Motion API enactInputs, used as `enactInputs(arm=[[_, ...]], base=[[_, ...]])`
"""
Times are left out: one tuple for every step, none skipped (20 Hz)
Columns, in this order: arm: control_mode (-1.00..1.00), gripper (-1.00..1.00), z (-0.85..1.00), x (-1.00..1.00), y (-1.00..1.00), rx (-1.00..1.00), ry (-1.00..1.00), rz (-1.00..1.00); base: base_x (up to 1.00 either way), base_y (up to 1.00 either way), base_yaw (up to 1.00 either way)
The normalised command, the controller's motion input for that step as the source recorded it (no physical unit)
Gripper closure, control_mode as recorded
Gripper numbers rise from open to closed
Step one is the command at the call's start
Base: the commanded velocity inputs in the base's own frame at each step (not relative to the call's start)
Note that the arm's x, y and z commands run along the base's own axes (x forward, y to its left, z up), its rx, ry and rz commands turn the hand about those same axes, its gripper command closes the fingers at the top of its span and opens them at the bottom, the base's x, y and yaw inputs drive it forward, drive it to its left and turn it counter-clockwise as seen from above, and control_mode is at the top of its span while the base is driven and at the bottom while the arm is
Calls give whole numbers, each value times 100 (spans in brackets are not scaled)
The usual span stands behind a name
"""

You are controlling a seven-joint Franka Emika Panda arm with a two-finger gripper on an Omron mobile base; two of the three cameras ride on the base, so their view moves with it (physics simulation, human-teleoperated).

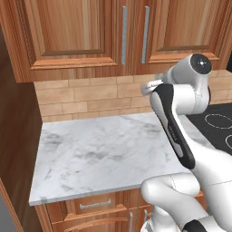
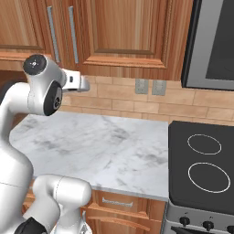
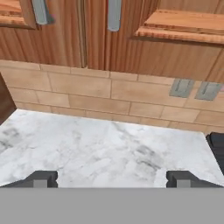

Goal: Move the ketchup and shaker from the cabinet to the dining counter.

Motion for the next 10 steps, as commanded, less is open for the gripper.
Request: enactInputs(arm=[[-100,-100,66,0,7,0,-15,0],[-100,-100,64,0,10,0,-10,0],[-100,-100,62,0,11,0,-3,-1],[-100,-100,60,0,10,0,-1,-2],[-100,-100,56,-2,8,0,0,-2],[-100,-100,54,-3,5,0,0,-2],[-100,-100,48,-1,3,1,0,-1],[-100,-100,44,-1,2,1,0,0],[-100,-100,40,0,0,2,0,0],[-100,-100,39,0,0,2,0,0]], base=[[0,0,0],[0,0,0],[0,0,0],[0,0,0],[0,0,0],[0,0,0],[0,0,0],[0,0,0],[0,0,0],[0,0,0]])
